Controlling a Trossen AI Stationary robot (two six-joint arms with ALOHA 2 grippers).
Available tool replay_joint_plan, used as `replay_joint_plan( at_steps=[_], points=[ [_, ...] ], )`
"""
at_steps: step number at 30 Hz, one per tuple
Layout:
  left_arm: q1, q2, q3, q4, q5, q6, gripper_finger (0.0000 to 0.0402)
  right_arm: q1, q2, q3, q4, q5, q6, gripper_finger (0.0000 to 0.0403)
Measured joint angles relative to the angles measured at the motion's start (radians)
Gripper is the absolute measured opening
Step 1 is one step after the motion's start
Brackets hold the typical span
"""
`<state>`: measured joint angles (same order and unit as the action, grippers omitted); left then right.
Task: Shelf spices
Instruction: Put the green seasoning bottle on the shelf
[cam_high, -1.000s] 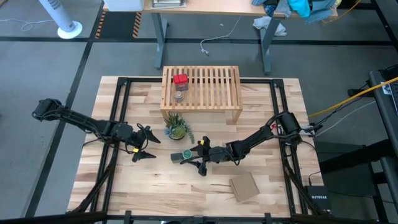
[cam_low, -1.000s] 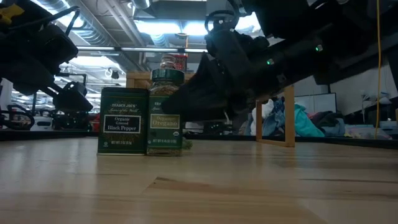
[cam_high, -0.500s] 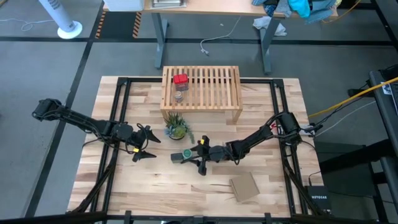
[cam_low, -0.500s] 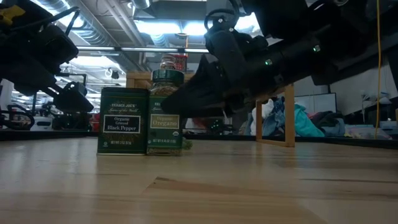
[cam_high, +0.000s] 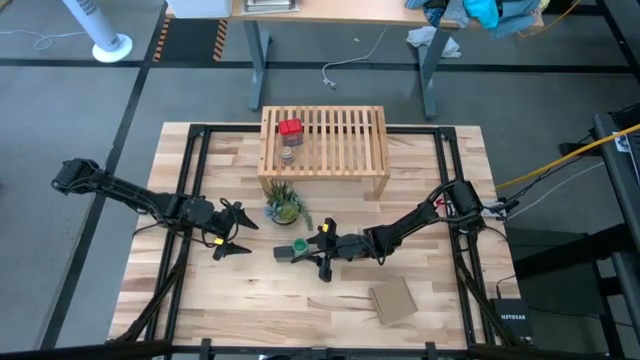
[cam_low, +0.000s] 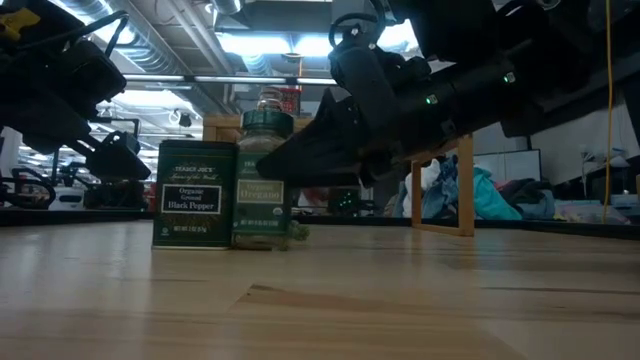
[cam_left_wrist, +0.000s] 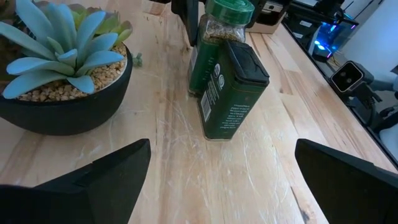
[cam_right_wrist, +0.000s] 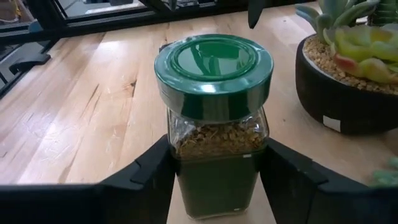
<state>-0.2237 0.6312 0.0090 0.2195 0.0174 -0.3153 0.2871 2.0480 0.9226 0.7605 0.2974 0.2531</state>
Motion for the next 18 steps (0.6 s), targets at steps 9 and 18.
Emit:
replay_joint_plan(
  at_steps=[9, 18],
  points=[
    [0.0, 0.0, 0.0, 0.0, 0.0, 0.0, 0.0392, 0.0, -0.102, 0.0, -0.052, 0.019, -0.089, 0.0201],
    [0.0, 0.0, 0.0, 0.0, -0.001, 0.012, 0.0392, -0.009, -0.261, 0.0, -0.18, 0.194, -0.325, 0.0201]
  ],
)
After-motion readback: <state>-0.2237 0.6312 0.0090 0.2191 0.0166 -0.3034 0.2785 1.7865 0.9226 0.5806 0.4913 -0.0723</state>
